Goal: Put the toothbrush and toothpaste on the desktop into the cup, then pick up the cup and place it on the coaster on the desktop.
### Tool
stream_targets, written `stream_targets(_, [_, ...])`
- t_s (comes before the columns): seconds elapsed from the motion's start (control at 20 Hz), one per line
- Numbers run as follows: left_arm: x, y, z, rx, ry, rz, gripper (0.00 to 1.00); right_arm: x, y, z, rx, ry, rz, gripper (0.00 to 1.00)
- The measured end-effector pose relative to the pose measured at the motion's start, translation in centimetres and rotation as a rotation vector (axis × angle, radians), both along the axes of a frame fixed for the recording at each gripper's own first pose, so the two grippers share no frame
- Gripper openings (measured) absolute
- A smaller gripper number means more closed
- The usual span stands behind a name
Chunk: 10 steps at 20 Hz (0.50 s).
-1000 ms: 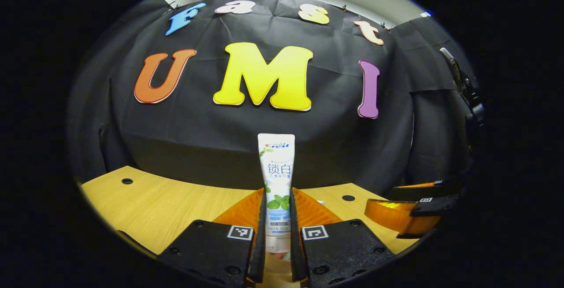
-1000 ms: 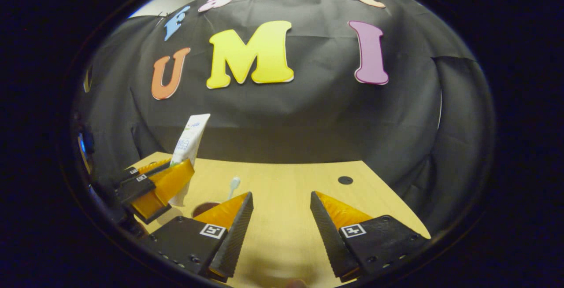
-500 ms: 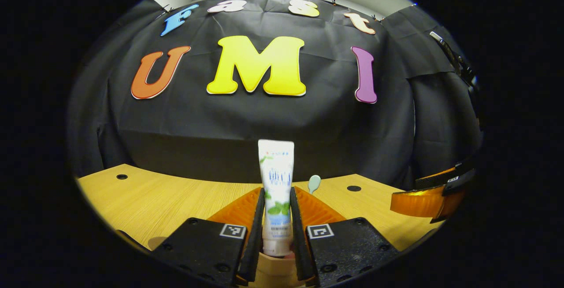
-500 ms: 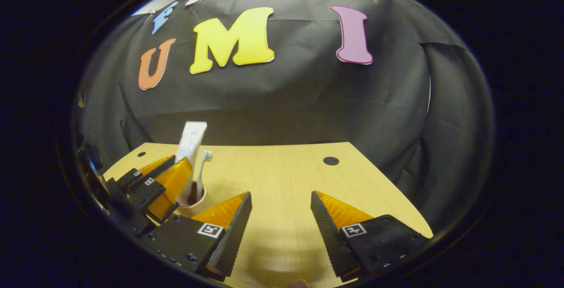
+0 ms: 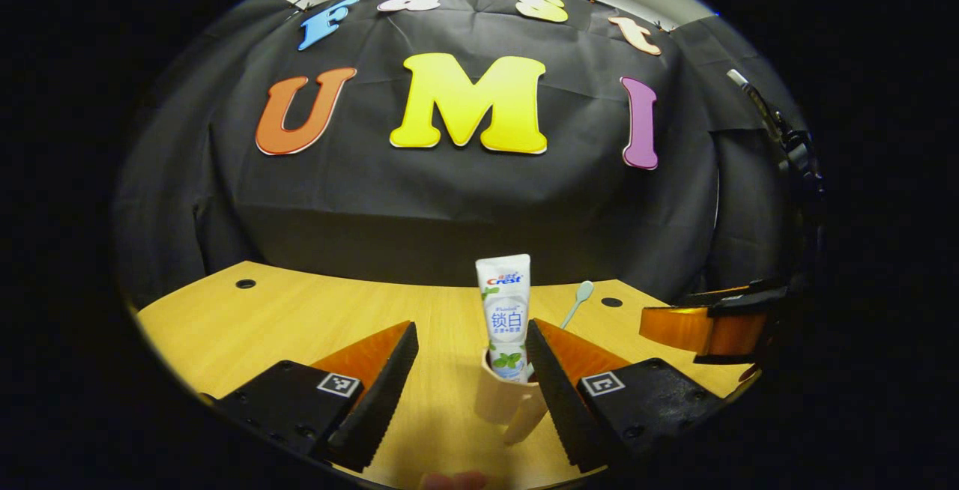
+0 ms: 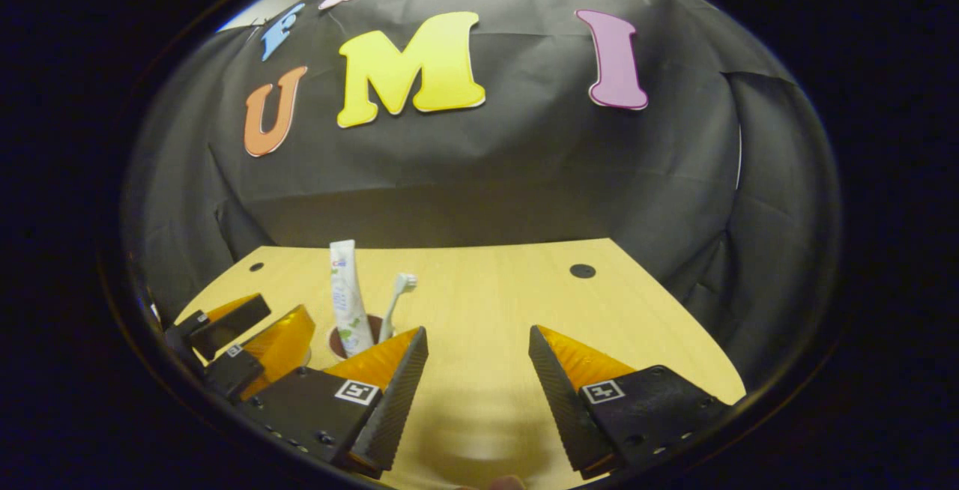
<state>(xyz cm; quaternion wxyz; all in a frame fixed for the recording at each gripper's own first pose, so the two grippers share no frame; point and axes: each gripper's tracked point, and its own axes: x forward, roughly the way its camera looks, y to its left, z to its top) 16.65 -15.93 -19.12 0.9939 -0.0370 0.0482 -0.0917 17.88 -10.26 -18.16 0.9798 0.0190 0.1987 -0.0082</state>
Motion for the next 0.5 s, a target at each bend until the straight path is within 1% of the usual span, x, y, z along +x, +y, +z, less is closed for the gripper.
stream_targets(0.15, [-2.0, 3.7, 1.4, -0.008, 0.060, 0.058, 0.93, -0.6, 3.4, 0.0, 0.019, 0.096, -0.001, 0.86])
stream_targets(0.2, [-2.6, 4.9, 2.0, -0.012, 0.072, 0.077, 0.93, -0.8, 4.5, 0.0, 0.027, 0.127, -0.006, 0.88])
stream_targets(0.25, [-3.1, 6.2, 2.7, -0.011, 0.080, 0.092, 0.93, -0.8, 5.5, -0.1, 0.031, 0.149, -0.008, 0.89])
stream_targets(0.35, [-4.0, 8.5, 4.0, 0.008, 0.100, 0.112, 0.93, -1.0, 7.3, -0.5, 0.029, 0.198, -0.016, 0.90])
stream_targets(0.4, [-4.4, 9.5, 4.8, 0.020, 0.107, 0.115, 1.00, -1.1, 8.0, -1.0, 0.028, 0.234, -0.021, 0.90])
stream_targets(0.45, [-5.0, 10.5, 5.9, 0.025, 0.104, 0.115, 0.93, -1.2, 8.7, -1.4, 0.032, 0.267, -0.031, 0.89])
stream_targets(0.5, [-5.6, 11.4, 6.9, 0.023, 0.100, 0.113, 0.93, -1.1, 9.2, -1.8, 0.037, 0.303, -0.044, 0.90])
